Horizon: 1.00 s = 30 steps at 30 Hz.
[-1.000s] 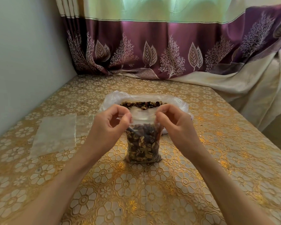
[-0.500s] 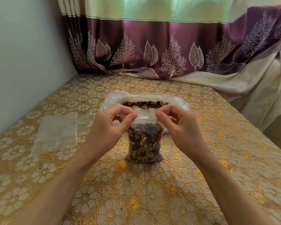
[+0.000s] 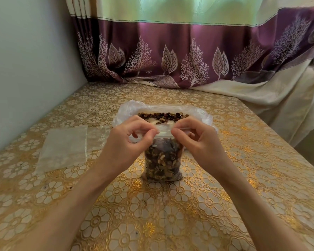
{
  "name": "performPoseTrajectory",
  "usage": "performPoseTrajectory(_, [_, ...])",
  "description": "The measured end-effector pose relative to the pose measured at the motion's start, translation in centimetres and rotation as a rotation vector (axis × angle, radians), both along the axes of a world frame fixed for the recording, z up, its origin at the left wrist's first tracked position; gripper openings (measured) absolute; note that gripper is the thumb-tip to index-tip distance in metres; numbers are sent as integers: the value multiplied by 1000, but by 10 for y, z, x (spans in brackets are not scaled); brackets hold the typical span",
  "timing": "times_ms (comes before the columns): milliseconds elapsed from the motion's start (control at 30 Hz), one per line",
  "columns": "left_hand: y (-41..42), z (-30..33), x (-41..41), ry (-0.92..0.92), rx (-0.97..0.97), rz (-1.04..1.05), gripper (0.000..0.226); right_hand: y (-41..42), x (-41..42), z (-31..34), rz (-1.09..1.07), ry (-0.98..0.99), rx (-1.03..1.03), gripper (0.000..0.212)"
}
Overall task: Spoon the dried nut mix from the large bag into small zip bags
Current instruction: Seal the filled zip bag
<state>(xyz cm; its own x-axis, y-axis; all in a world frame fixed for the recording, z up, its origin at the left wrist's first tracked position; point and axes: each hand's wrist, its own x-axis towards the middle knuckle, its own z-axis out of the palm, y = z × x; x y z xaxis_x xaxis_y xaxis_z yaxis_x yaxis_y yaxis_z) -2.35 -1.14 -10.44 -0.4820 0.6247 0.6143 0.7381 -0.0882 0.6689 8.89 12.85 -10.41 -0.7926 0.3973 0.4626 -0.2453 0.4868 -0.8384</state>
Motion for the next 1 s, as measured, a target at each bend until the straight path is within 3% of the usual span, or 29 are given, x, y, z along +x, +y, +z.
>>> performPoseTrajectory(267, [2,1,3,29,28,33,17,-3,2,2,-21,37,-20,12])
performPoseTrajectory(433, [3,1,5,39,11,16,28,-4,2,2,-8,23,36,12])
performPoseTrajectory(633, [3,1,9,45,28,18,14,-3,0,0,1,19,49,12])
performPoseTrajectory(1000, [3,4,14,11,19,-10,22,-10,0,0,-6,76,81,13])
